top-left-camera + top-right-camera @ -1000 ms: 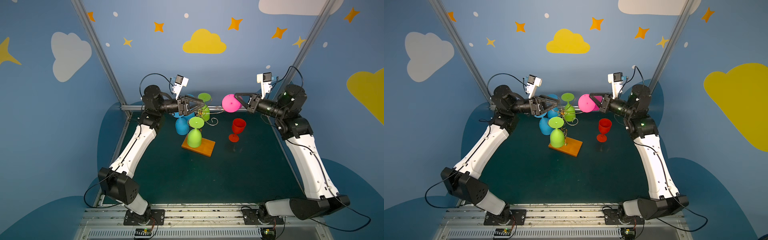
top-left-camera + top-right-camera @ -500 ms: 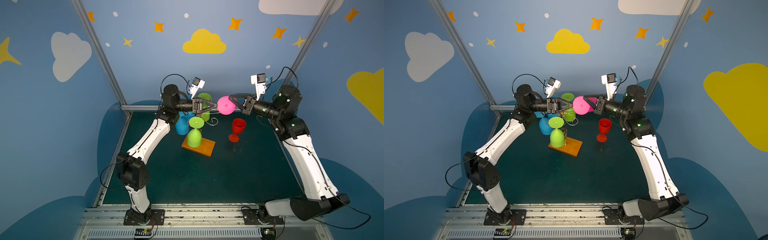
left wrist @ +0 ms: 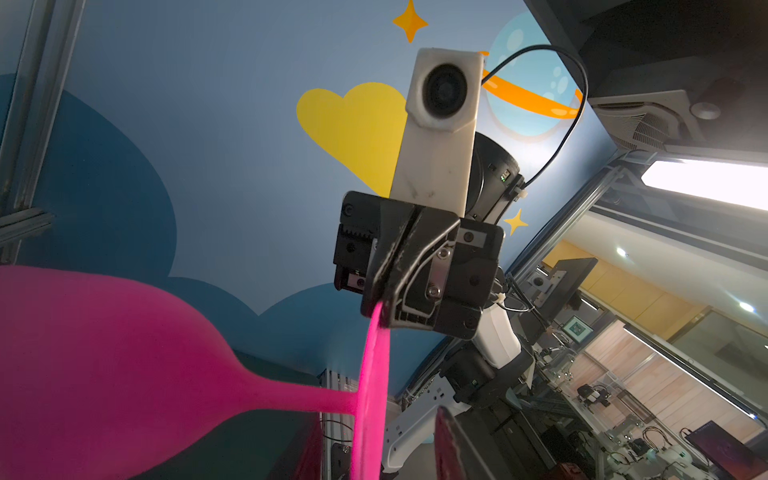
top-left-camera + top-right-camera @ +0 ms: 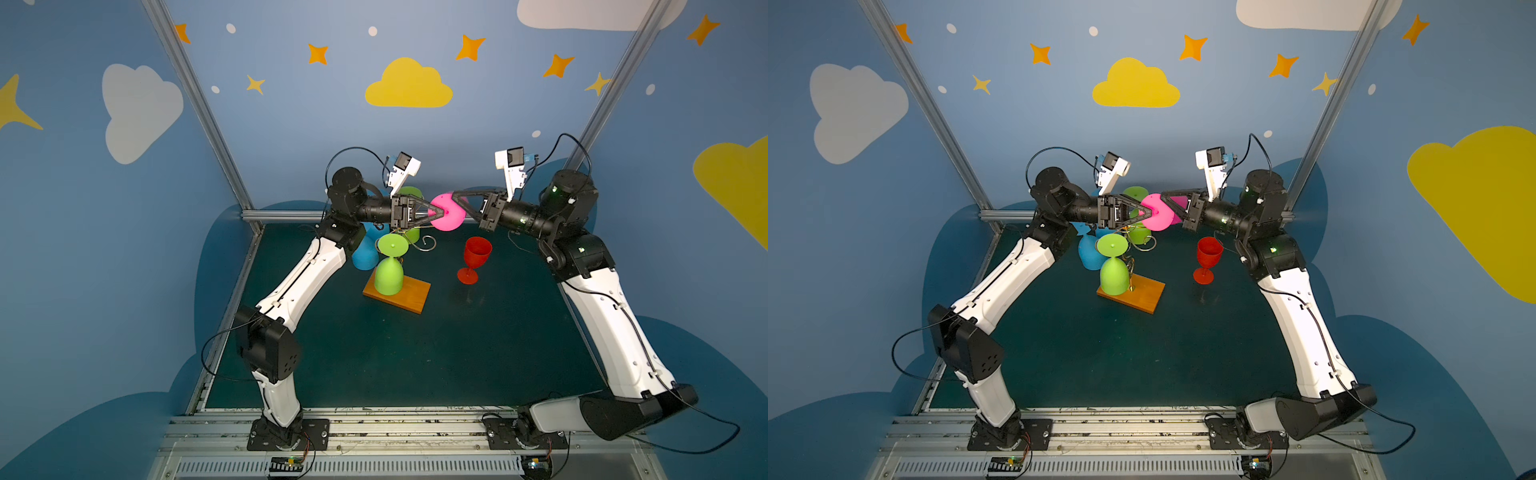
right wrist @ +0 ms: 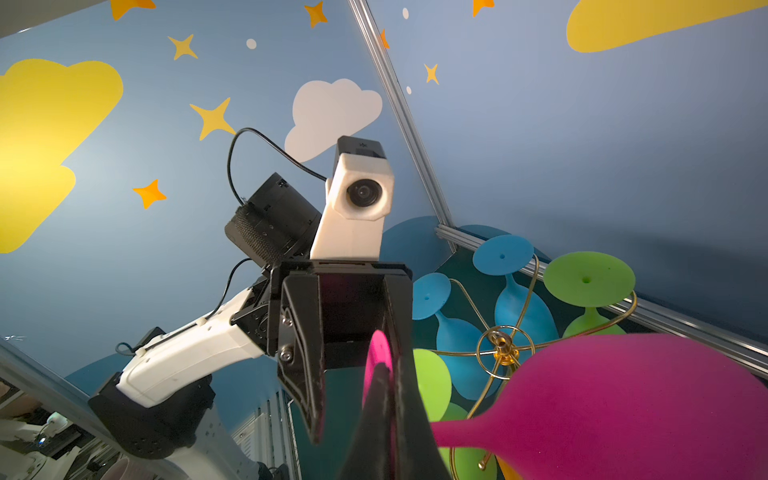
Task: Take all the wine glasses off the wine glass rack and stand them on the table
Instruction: 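Grasp the magenta glass's foot with left gripper while right gripper releases and withdraws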
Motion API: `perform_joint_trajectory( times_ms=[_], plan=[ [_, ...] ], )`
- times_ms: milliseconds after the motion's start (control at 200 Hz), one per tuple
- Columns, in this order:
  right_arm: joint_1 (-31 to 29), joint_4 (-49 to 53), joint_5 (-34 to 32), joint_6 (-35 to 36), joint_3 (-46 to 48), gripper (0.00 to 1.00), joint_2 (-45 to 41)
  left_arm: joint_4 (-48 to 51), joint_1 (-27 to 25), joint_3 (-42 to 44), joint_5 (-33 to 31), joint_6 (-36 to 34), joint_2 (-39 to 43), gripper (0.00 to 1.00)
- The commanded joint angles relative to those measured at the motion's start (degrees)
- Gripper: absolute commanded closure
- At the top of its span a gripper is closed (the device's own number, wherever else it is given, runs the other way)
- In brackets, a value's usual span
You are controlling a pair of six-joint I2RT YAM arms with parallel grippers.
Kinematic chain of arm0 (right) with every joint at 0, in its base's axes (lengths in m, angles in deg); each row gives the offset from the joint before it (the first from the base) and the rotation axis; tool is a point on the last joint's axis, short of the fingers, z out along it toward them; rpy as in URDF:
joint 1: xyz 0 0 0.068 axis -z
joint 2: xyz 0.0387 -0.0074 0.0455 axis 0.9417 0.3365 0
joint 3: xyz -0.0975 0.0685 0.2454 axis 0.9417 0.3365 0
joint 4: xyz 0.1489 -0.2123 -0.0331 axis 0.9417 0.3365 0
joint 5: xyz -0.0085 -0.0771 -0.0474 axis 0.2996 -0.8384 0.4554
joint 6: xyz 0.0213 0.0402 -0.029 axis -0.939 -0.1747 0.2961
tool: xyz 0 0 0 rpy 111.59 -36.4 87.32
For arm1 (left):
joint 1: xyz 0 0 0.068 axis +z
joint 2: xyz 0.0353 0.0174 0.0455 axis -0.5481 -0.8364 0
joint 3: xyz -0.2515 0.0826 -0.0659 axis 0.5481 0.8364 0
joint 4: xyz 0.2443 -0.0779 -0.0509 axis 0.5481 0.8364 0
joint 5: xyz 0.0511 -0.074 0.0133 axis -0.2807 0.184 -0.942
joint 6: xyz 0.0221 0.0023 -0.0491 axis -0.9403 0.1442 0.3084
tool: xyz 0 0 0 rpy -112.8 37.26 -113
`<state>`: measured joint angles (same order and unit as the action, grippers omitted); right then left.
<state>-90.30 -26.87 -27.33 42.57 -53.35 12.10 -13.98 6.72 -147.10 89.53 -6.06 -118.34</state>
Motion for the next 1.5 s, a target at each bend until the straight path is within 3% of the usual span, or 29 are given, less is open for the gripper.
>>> perform_joint_trajectory(
  times_ms=[0,315,415,471,571,771,921,1171,1497],
  plan=[
    [-0.6,-1.6,-0.4,1.0,-2.2,1.0,0.2,-0.9,-0.3,-0.8,1.2,0.2,-0.5,0.63],
    [-1.0,0.2,-1.5,2.6,-1.9,1.0,-0.4,-3.3,-0.4,-1.8,1.5,3.8,-0.7,0.96],
    [-0.8,1.6,-2.4,4.2,-1.9,1.0,-1.5,-4.8,-0.2,-2.7,1.6,6.5,-0.9,0.97],
    [-0.4,1.6,-3.2,4.9,-1.3,0.9,-2.6,-5.4,0.0,-3.1,1.5,7.6,-0.9,0.97],
    [0.7,1.4,-5.8,7.0,1.4,0.59,-6.0,-5.7,0.4,-3.8,1.1,9.4,-1.0,0.97],
    [2.1,-4.6,-14.7,16.2,14.3,0.34,-15.3,-6.0,1.5,-4.5,-0.4,13.4,-0.7,0.97],
    [2.2,-10.5,-16.1,24.9,22.7,0.2,-18.3,-6.1,1.6,-5.1,-0.4,15.0,-0.5,0.97],
    [2.1,-24.0,-18.8,35.9,32.5,0.14,-18.8,-5.3,1.7,-5.2,-0.1,16.5,-0.1,0.97],
    [1.0,-29.6,-14.3,44.6,32.7,0.12,-13.6,-5.8,1.7,-5.3,-0.2,18.6,-0.1,0.97]
  ],
)
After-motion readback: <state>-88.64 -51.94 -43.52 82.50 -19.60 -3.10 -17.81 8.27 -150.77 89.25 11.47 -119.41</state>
